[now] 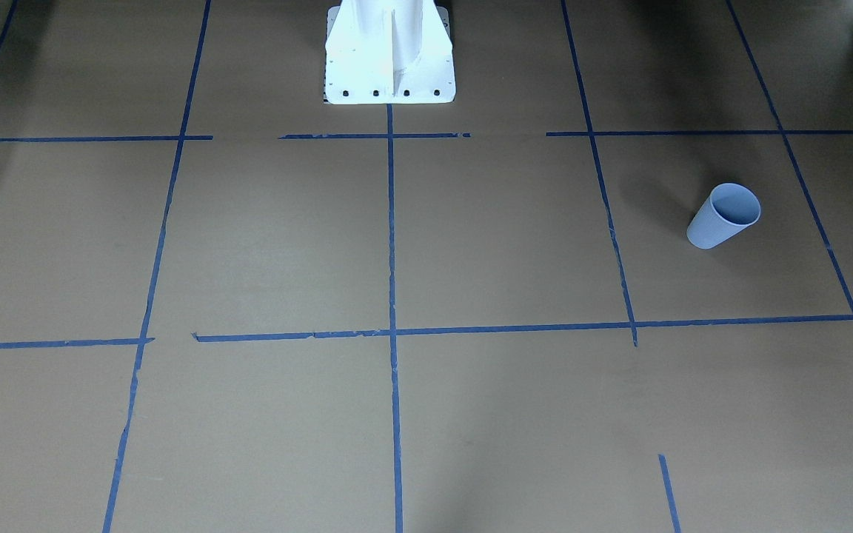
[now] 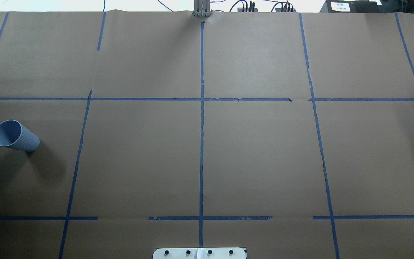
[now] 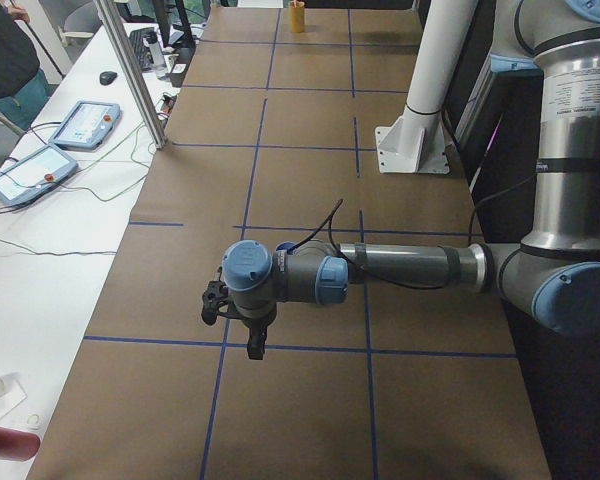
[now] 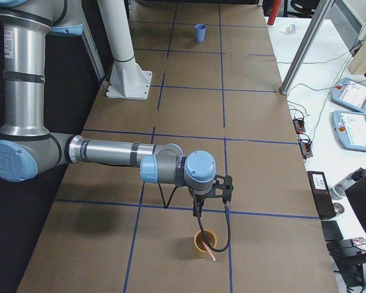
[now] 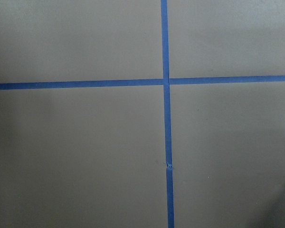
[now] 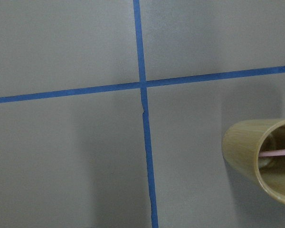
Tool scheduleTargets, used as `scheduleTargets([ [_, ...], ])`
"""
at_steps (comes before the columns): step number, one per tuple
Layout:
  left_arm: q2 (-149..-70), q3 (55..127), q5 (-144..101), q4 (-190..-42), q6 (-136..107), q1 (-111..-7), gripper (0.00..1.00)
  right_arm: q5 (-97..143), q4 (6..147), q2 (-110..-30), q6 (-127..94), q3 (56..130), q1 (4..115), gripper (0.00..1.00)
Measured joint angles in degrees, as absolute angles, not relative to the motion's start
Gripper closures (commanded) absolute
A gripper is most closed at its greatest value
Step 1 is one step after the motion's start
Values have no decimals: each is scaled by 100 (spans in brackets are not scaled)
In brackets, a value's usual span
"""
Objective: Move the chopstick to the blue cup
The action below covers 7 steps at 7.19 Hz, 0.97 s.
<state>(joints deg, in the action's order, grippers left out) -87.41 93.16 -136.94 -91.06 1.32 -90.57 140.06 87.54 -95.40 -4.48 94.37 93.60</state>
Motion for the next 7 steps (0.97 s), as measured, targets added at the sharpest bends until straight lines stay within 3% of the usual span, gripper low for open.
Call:
scheduleTargets([
  [7,-8776,9416,-13704,-9215,131,-9043,0,13871,8754,-9506,-508,9445,9360,0],
])
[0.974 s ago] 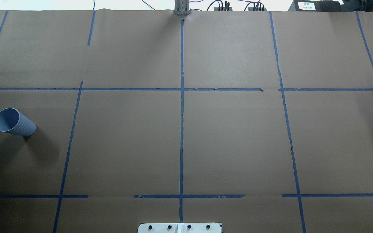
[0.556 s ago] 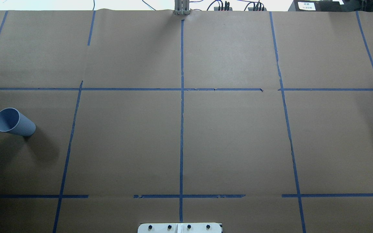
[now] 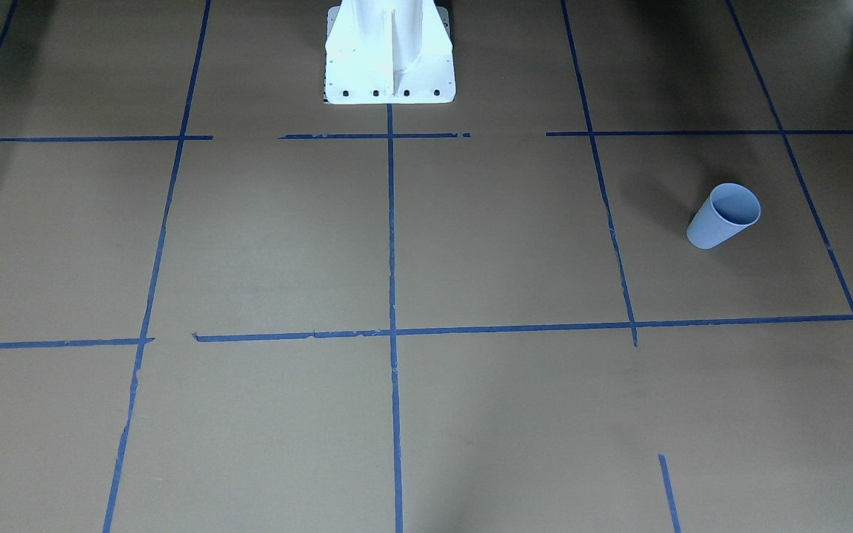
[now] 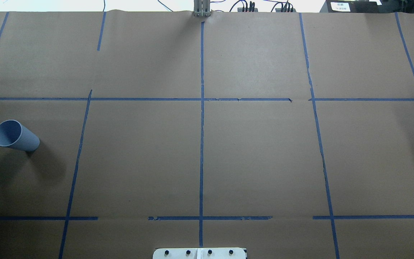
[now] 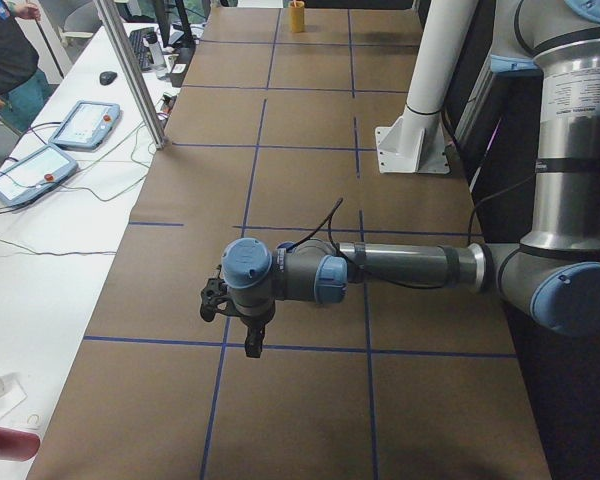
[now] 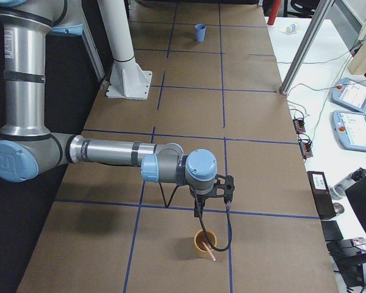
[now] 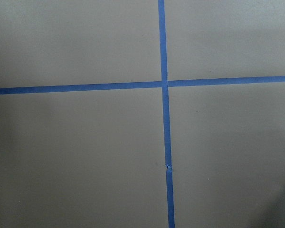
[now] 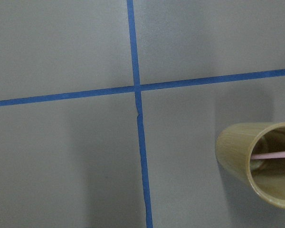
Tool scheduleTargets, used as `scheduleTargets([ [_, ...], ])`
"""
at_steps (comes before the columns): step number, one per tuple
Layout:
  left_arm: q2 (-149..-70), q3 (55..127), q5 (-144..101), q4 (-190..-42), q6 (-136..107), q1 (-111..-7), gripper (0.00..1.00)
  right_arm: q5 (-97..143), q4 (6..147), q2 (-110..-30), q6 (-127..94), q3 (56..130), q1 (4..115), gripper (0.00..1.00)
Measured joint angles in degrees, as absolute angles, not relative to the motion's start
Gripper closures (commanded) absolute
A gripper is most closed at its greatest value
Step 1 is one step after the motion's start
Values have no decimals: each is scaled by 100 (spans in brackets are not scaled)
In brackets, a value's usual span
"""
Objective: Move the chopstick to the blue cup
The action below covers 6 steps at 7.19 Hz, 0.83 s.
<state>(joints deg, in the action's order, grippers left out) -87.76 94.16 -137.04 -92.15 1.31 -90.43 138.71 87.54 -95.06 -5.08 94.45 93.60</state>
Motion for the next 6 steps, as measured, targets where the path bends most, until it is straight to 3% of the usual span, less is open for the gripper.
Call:
scheduleTargets([
  [4,-8757,10318,-13971,-9703,-1539,-8054,0,13897,8748,-9487,-509,9456,9360,0],
  [6,-8655,10344,-13949,-10426,-2536,-7390,0,13903,8745,-9484,-499,9455,9360,0],
])
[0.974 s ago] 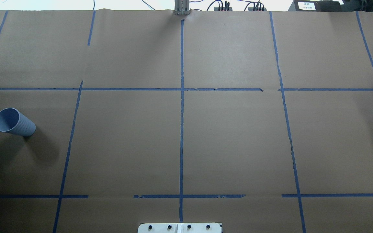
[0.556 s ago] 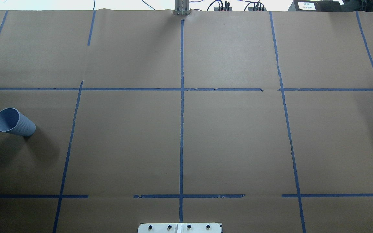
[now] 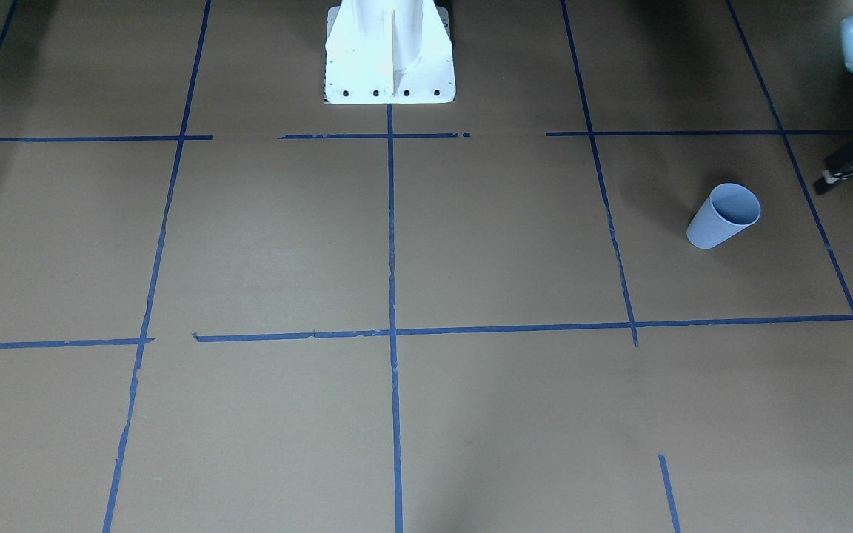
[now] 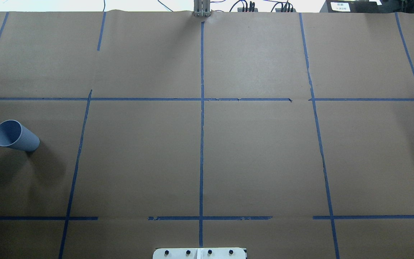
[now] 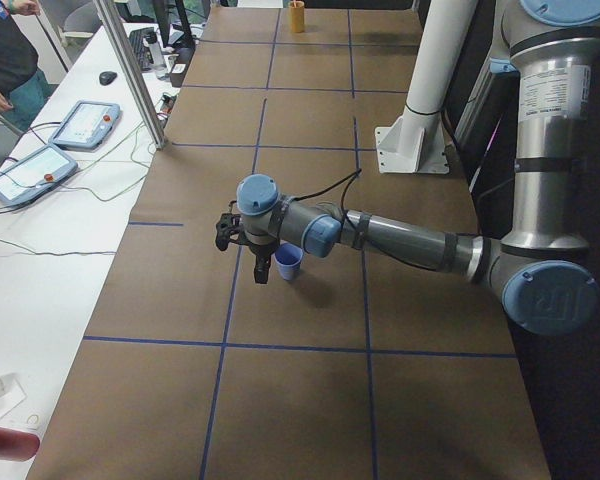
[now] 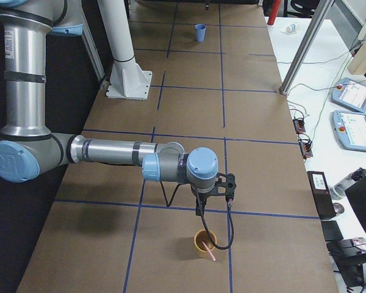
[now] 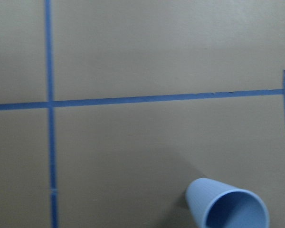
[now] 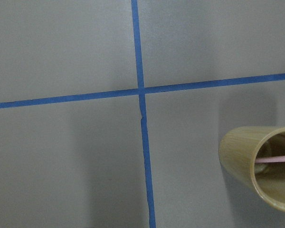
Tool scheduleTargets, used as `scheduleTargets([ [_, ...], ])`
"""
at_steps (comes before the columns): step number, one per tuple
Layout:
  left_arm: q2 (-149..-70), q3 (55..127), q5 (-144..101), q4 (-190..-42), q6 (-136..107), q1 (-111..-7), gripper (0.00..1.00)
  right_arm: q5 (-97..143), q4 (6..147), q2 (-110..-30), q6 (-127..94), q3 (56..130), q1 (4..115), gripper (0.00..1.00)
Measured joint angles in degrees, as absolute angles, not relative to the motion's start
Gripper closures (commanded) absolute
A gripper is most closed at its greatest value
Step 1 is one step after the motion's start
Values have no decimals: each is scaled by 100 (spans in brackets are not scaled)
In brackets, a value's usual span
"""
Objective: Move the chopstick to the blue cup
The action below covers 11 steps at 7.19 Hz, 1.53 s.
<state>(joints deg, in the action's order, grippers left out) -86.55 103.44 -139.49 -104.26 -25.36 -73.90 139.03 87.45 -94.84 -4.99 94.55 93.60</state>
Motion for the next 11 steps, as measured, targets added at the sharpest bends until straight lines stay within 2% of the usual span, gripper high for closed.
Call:
scheduleTargets([
  [3,-8625,10191,-13915,-10810,-2999,-6718,0,13899,8745,-9483,-448,9442,9361,0],
  [8,-8876,9651,-13907,-10830,-3027,-6298,0,13896,8745,-9484,-433,9438,9361,0],
  [9,-8902,9590,-13882,-10834,-3027,-6229,15,13893,8745,-9483,-432,9441,9358,0],
  [10,-8914,9566,-13828,-10838,-3028,-6167,63,13892,8745,-9483,-433,9443,9357,0],
  [11,-8917,9558,-13756,-10842,-3024,-6126,87,13893,8745,-9483,-434,9446,9358,0],
])
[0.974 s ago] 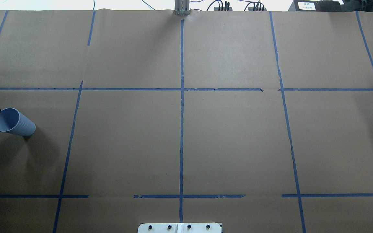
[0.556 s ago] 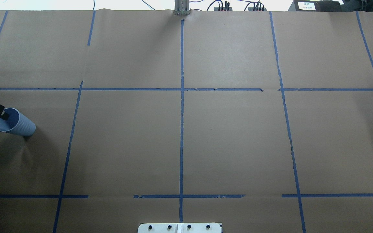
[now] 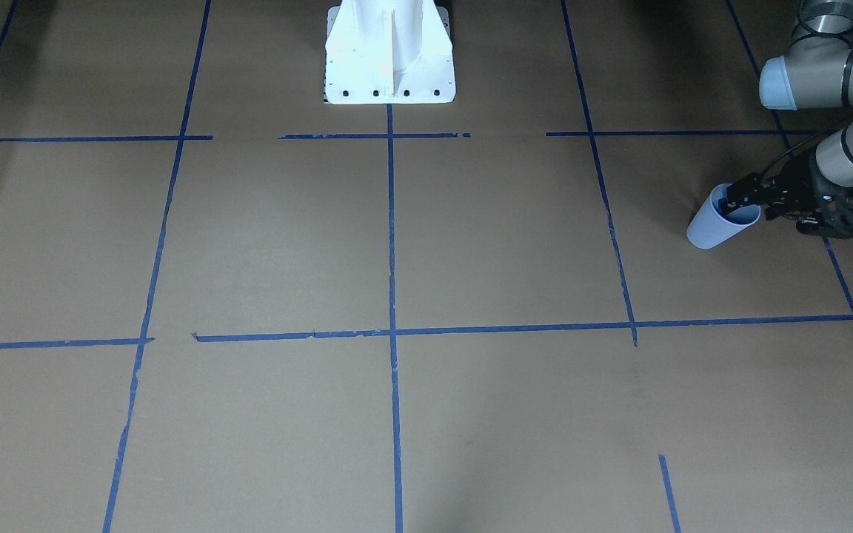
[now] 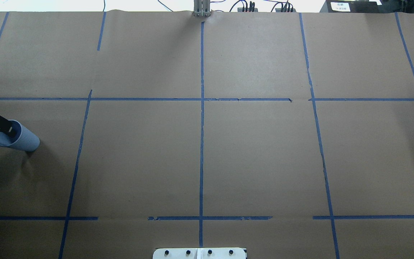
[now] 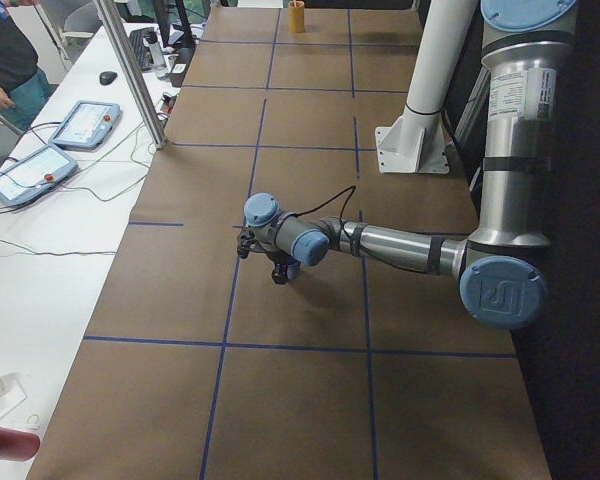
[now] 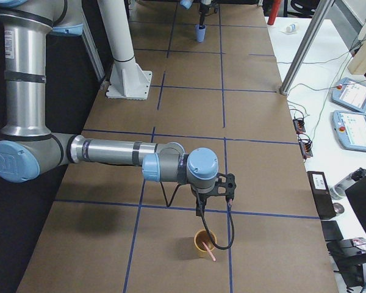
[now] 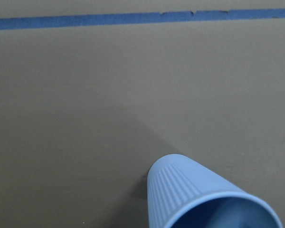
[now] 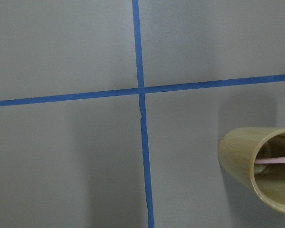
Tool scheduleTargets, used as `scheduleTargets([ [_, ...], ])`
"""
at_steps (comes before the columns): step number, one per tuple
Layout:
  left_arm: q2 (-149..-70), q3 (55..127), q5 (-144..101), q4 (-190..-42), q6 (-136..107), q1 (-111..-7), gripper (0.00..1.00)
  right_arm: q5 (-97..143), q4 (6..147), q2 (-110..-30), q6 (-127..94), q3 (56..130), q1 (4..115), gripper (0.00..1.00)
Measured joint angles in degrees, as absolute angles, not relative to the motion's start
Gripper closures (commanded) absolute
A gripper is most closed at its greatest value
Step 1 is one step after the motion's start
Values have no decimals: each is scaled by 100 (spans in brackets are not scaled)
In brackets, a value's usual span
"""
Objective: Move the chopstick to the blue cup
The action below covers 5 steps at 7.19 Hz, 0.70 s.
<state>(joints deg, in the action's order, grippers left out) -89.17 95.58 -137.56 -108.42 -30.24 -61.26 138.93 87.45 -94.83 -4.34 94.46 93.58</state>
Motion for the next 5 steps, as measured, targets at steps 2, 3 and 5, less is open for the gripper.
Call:
scheduleTargets([
  [2,-8923,9551,-13664,-10838,-3018,-6104,97,13895,8745,-9483,-433,9448,9360,0],
  [3,-8943,9569,-13652,-10828,-3031,-6103,99,13895,8745,-9483,-438,9451,9360,0],
  [5,-8997,9689,-13657,-10790,-3073,-6139,100,13896,8747,-9483,-441,9479,9361,0],
])
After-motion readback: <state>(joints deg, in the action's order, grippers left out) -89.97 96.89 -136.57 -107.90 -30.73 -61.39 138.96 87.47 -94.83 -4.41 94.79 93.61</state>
